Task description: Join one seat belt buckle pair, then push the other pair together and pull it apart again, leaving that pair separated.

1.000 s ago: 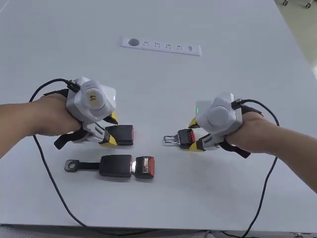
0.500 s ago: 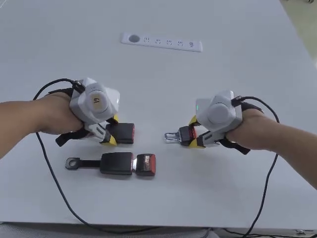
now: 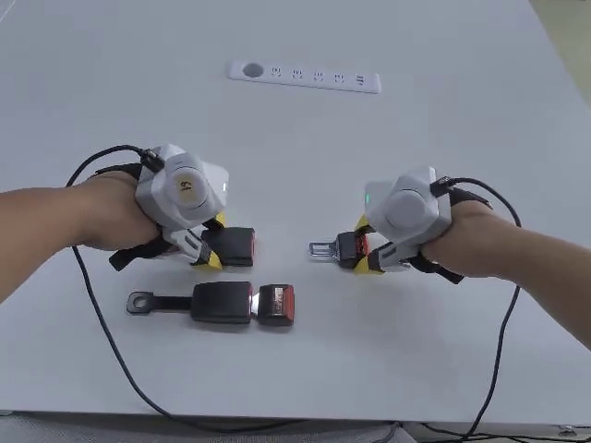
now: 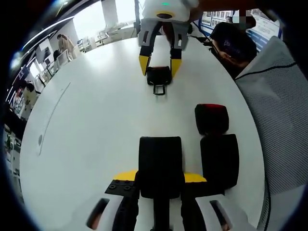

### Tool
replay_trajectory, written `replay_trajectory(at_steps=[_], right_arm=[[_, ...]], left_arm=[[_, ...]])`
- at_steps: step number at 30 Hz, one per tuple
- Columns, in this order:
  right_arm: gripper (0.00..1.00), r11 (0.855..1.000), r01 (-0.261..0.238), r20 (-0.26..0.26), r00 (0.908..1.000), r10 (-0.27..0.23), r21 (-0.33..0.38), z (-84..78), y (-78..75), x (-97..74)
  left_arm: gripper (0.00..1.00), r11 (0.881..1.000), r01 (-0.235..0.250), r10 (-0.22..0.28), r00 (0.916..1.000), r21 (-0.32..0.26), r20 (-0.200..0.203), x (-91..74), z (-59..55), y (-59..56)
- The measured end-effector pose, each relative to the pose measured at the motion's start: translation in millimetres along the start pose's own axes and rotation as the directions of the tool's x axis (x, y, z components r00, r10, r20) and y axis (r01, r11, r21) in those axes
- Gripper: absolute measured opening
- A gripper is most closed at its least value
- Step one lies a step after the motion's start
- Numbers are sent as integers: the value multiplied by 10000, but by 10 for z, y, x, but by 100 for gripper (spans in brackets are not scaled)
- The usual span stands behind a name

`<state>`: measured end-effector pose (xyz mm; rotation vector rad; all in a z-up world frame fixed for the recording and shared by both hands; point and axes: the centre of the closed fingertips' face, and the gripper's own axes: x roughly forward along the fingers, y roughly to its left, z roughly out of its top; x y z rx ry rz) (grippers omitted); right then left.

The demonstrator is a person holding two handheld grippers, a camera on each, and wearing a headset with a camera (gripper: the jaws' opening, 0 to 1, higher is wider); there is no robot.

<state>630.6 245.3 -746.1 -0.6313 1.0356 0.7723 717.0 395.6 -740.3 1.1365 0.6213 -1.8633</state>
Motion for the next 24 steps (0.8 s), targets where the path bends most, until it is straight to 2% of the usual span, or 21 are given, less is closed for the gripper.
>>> replay_trajectory(at_steps=[9,13,24], right_arm=[[32,10000,-11,83,10000,12,-55,1,-2,3],[32,10000,60,-10,10000,-60,-4,9,3,3],[31,10000,-22,238,9997,22,9,202,64,49]], left_arm=[[33,10000,-54,54,10000,-53,-51,6,-2,0],[33,9999,-51,49,9998,-113,-204,12,-2,0],[33,9999,-67,64,9998,-150,-173,12,-10,-8]])
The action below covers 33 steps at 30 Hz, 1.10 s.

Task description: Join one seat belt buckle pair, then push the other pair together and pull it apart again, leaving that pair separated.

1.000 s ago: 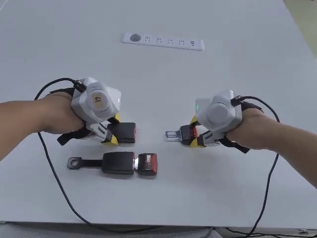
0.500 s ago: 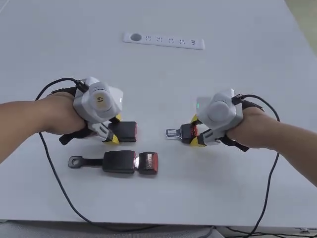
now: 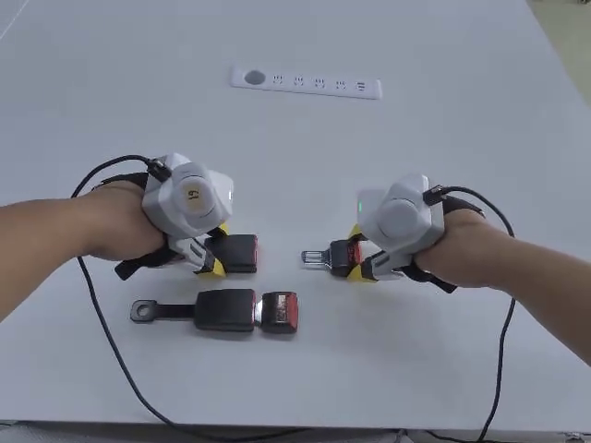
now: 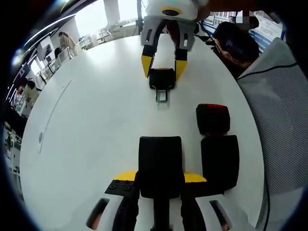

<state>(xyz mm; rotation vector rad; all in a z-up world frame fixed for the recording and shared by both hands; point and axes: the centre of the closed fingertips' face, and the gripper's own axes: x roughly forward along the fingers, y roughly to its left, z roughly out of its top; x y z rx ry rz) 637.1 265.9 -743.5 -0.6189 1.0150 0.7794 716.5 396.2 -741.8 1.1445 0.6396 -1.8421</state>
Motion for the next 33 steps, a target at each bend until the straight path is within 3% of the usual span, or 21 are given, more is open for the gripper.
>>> replay_trajectory(at_steps=[18,33], right_arm=[[31,9999,13,357,9994,-7,-166,396,7,166],[31,9992,115,452,9989,-98,-372,570,19,244]], left_arm=[[33,9999,-42,40,9999,-114,-125,0,-13,20],[33,9998,-57,55,9999,-174,-128,15,-25,38]])
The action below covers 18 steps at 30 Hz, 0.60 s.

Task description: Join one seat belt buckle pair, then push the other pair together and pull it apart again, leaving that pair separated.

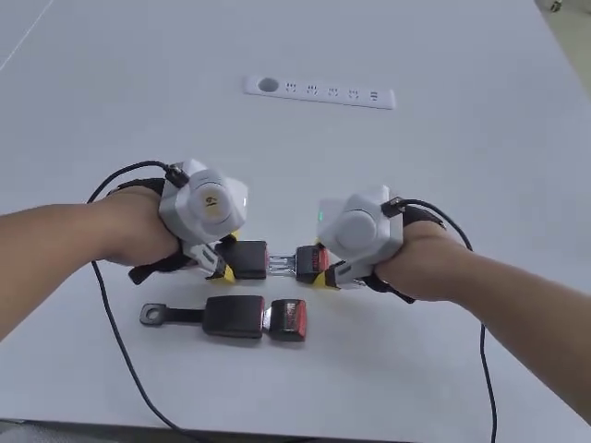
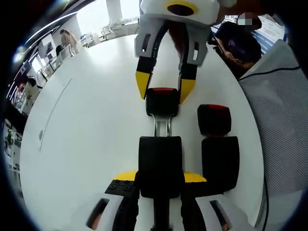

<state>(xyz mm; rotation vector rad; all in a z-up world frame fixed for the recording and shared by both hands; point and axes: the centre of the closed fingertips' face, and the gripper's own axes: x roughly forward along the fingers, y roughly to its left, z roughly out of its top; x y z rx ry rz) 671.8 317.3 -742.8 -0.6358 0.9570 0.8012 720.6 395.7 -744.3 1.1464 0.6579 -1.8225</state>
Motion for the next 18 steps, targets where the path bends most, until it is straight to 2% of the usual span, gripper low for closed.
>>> replay_trajectory(at_steps=[12,15,18], right_arm=[[31,10000,-20,319,9995,20,9,119,0,53],[30,10000,-74,181,9998,74,-10,120,1,75],[30,9999,-82,192,9998,83,-62,117,-1,71]], left_arm=[[33,10000,84,-84,10000,1,-17,15,2,9],[33,10000,67,-66,9999,60,-127,20,3,5],[32,9999,81,-80,10000,140,-44,20,-4,4]])
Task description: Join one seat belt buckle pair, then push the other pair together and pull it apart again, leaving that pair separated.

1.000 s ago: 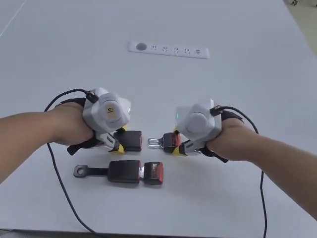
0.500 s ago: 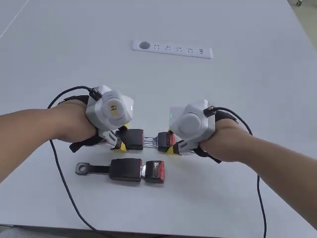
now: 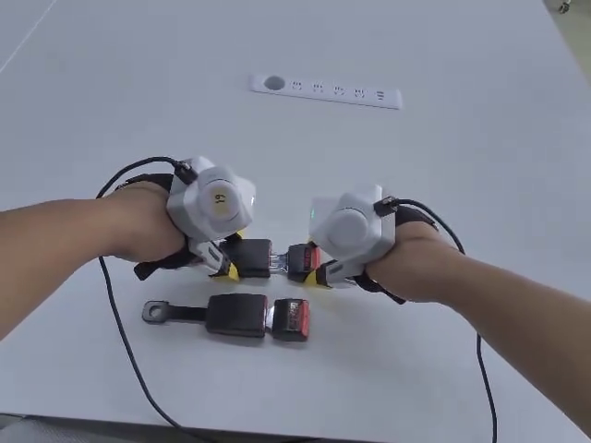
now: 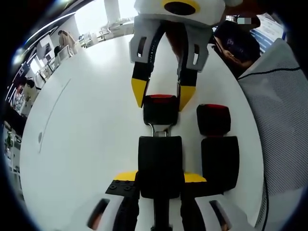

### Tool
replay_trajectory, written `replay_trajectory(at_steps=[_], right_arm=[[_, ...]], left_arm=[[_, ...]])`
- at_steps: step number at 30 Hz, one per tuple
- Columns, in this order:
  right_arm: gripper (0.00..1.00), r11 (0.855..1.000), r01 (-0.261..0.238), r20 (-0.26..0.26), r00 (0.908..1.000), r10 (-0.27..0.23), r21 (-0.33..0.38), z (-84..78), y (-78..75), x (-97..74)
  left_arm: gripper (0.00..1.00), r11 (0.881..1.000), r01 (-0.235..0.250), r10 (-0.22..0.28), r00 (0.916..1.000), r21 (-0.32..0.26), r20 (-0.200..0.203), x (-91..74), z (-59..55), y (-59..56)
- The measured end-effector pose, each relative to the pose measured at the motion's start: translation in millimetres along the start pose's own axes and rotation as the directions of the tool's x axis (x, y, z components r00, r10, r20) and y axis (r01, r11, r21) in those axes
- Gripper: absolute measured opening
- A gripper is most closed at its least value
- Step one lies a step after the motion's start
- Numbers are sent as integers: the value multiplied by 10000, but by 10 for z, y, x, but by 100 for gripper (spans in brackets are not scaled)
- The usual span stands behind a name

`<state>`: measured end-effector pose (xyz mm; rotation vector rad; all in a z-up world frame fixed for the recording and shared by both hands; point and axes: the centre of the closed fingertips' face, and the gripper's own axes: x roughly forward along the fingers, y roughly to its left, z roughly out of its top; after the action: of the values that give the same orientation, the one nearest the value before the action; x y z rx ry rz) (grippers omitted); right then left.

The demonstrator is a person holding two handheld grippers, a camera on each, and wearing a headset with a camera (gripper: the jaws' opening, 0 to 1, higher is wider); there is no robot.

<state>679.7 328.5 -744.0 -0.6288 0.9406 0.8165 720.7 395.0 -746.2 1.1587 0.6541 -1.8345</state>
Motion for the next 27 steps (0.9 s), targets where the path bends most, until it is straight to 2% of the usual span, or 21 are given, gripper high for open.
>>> replay_trajectory(at_steps=[6,17,22,27], right_arm=[[29,9999,-43,-91,10000,42,-105,25,0,1],[29,10000,24,-142,9999,-23,31,48,4,12],[29,10000,72,-20,10000,-71,68,135,20,52],[29,10000,37,-33,10000,-36,58,141,9,54]], left_arm=[[32,9998,115,-118,9996,135,253,4,6,-3],[32,9999,115,-116,9998,43,162,7,10,-1],[32,10000,66,-67,9999,29,135,4,13,-6],[31,10000,37,-38,9999,14,117,3,11,-6]])
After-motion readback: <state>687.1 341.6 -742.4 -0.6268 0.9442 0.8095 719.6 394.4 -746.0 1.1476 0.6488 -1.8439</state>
